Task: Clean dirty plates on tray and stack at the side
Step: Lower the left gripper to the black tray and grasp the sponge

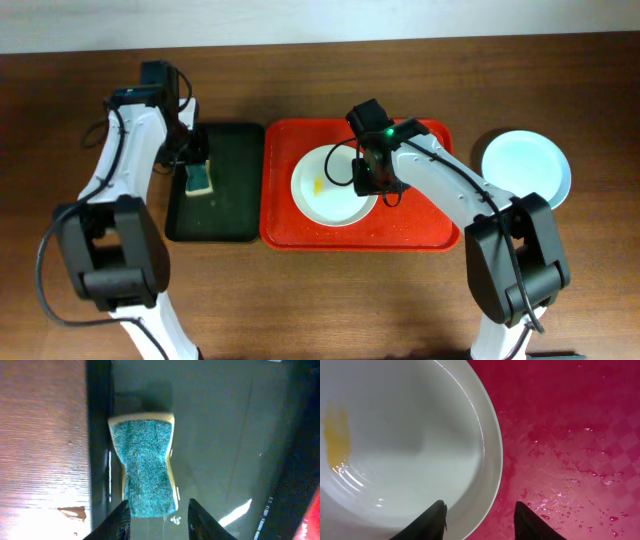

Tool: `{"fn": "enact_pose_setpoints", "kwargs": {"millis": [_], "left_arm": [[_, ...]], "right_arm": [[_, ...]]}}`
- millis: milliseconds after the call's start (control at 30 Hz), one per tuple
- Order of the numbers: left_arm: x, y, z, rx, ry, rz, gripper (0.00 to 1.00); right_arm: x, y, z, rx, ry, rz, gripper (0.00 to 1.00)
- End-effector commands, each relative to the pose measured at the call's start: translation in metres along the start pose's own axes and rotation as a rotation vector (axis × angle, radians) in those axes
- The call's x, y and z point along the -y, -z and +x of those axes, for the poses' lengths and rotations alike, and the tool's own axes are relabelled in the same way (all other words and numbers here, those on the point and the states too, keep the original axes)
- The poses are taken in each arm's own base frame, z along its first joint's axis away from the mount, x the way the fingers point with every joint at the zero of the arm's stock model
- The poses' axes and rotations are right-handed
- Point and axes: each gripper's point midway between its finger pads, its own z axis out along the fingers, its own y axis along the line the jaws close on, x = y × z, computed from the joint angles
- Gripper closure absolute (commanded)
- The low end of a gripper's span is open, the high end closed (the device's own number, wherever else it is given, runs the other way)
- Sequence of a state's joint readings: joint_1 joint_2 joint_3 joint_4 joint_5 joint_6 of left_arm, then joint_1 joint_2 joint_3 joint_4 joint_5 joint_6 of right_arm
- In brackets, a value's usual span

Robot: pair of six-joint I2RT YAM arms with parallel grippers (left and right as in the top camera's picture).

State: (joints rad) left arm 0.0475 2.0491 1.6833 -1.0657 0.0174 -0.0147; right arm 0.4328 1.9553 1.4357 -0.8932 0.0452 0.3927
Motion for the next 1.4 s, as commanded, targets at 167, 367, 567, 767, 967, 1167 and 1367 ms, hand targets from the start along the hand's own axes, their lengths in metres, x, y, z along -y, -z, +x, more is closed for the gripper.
{"fn": "enact_pose_setpoints", "kwargs": {"millis": [167, 367, 567, 767, 967, 1167, 1367], "left_arm": [[-0.01, -0.03, 0.009, -0.088, -0.008, -0.046, 0.65], [-0.011, -0.034, 0.005, -0.074, -0.004, -0.053, 0.65], [-0.011, -0.043, 0.009, -0.077, 0.0, -0.053, 0.65], [-0.015, -0.06, 0.016, -0.073, 0.002, -0.072, 0.65], [-0.015, -0.068, 0.02, -0.076, 0.002, -0.071, 0.7], [-0.014, -0.069, 0.021, -0.078, 0.001, -0.064, 1.0], [-0.008, -0.057, 0.016, -0.046, 0.001, -0.038, 1.0]], "right_arm": [[0.004, 0.011, -0.003, 0.031, -0.007, 0.009, 0.55], [0.004, 0.011, -0.002, 0.03, -0.007, 0.009, 0.55], [0.004, 0.011, -0.003, 0.03, -0.007, 0.01, 0.55], [0.004, 0.011, -0.003, 0.03, -0.007, 0.01, 0.55], [0.004, 0.011, -0.003, 0.03, -0.007, 0.01, 0.55], [0.004, 0.011, -0.003, 0.031, -0.007, 0.009, 0.54], [0.004, 0.011, -0.003, 0.031, -0.007, 0.009, 0.23]]}}
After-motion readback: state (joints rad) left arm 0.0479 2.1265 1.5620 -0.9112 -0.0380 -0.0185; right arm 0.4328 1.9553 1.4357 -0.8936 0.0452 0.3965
